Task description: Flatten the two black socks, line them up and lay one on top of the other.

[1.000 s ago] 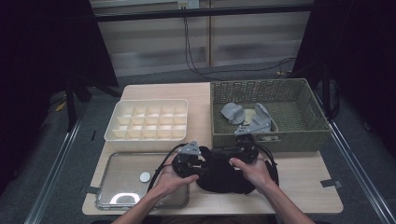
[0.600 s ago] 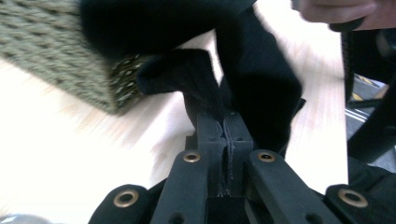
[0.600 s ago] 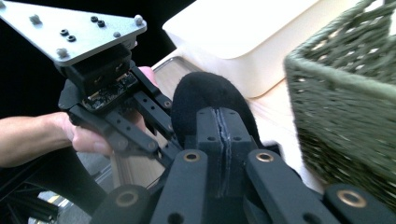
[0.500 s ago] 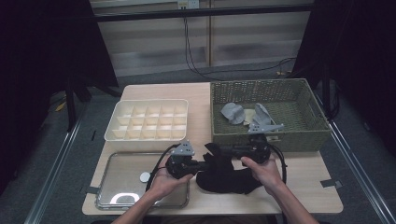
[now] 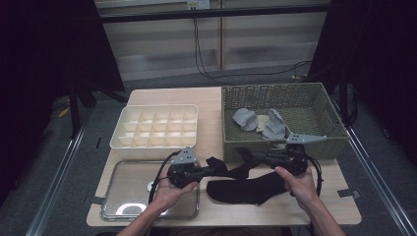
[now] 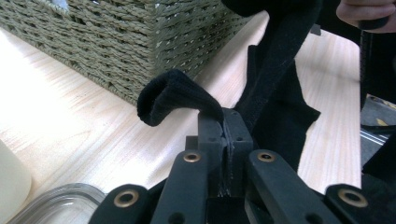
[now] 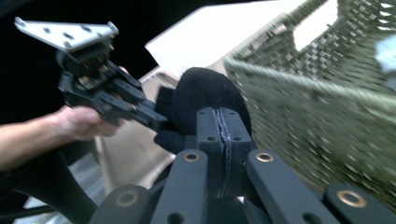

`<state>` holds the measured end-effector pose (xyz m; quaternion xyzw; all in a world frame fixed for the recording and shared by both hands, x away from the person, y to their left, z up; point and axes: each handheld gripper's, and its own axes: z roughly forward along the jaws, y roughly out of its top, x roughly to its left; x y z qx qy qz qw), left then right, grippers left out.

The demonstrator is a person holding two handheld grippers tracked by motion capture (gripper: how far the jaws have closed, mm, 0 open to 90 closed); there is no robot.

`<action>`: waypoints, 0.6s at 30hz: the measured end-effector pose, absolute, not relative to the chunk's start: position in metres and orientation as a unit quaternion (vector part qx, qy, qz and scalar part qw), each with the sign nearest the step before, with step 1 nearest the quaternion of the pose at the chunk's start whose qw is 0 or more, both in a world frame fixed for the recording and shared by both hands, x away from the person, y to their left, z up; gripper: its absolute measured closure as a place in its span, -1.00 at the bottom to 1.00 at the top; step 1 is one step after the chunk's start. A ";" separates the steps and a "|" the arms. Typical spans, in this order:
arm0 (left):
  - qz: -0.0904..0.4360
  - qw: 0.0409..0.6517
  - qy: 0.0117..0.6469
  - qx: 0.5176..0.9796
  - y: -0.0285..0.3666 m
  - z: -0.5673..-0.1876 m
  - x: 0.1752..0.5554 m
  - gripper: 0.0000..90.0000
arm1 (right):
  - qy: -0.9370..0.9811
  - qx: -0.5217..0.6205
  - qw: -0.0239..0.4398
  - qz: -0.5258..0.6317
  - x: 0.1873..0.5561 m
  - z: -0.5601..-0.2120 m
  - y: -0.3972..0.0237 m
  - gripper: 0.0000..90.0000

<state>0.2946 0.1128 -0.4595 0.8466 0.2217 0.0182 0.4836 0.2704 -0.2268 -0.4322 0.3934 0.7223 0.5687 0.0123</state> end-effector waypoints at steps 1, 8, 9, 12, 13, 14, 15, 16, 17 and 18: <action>0.016 0.480 0.222 0.848 0.111 -0.463 0.294 0.96 | 0.722 0.398 0.010 0.566 0.270 -0.436 -0.228 0.96; -0.002 0.448 0.213 0.868 0.102 -0.476 0.288 0.92 | 0.734 0.418 0.003 0.536 0.261 -0.458 -0.230 0.92; -0.003 0.446 0.213 0.870 0.102 -0.477 0.288 0.91 | 0.737 0.415 0.006 0.533 0.258 -0.459 -0.231 0.91; -0.009 0.438 0.214 0.873 0.103 -0.479 0.286 0.85 | 0.733 0.422 0.013 0.533 0.247 -0.460 -0.239 0.87; -0.009 0.434 0.213 0.875 0.104 -0.479 0.285 0.83 | 0.733 0.423 0.013 0.532 0.244 -0.460 -0.242 0.87; -0.011 0.434 0.214 0.875 0.104 -0.479 0.284 0.81 | 0.732 0.426 0.011 0.532 0.241 -0.461 -0.244 0.87; -0.012 0.432 0.213 0.876 0.105 -0.479 0.284 0.77 | 0.732 0.429 0.013 0.529 0.238 -0.462 -0.247 0.87; -0.014 0.432 0.216 0.876 0.106 -0.478 0.283 0.73 | 0.730 0.430 0.010 0.530 0.235 -0.463 -0.249 0.88; -0.017 0.434 0.215 0.875 0.107 -0.477 0.282 0.72 | 0.730 0.432 0.008 0.529 0.233 -0.465 -0.252 0.88; -0.017 0.433 0.215 0.875 0.108 -0.476 0.281 0.69 | 0.731 0.434 0.008 0.527 0.231 -0.466 -0.253 0.87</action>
